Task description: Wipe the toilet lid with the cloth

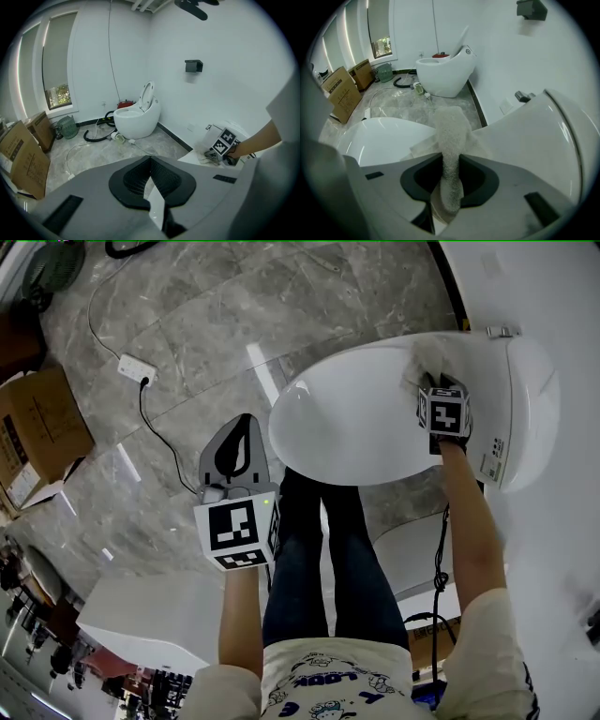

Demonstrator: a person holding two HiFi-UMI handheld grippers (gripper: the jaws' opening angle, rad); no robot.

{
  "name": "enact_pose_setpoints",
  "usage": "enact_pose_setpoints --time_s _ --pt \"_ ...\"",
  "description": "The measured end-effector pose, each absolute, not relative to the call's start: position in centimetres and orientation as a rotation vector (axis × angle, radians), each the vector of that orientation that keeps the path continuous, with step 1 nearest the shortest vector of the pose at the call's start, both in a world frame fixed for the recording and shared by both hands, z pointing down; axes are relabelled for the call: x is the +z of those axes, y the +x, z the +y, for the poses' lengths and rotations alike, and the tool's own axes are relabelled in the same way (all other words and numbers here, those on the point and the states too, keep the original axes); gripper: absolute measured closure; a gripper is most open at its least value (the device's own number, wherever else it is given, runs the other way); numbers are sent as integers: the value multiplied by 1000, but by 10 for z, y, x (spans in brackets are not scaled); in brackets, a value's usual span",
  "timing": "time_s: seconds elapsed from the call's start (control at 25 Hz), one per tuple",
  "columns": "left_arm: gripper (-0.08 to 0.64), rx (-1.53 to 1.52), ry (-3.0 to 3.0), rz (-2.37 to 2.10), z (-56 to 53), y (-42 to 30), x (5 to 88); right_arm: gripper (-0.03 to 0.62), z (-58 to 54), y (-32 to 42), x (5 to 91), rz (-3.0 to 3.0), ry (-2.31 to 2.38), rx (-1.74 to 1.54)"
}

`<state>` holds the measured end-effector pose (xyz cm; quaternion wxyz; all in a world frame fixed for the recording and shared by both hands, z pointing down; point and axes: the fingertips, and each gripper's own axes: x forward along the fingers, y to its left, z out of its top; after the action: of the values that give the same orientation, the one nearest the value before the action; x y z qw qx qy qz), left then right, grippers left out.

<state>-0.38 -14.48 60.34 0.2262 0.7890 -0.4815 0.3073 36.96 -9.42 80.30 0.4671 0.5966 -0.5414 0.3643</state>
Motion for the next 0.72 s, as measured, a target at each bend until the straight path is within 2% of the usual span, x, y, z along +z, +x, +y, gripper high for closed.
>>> enact_pose_setpoints --time_s 0.72 --pt "557 814 2098 -1439 -130 -68 603 502 -111 256 806 -1457 1353 820"
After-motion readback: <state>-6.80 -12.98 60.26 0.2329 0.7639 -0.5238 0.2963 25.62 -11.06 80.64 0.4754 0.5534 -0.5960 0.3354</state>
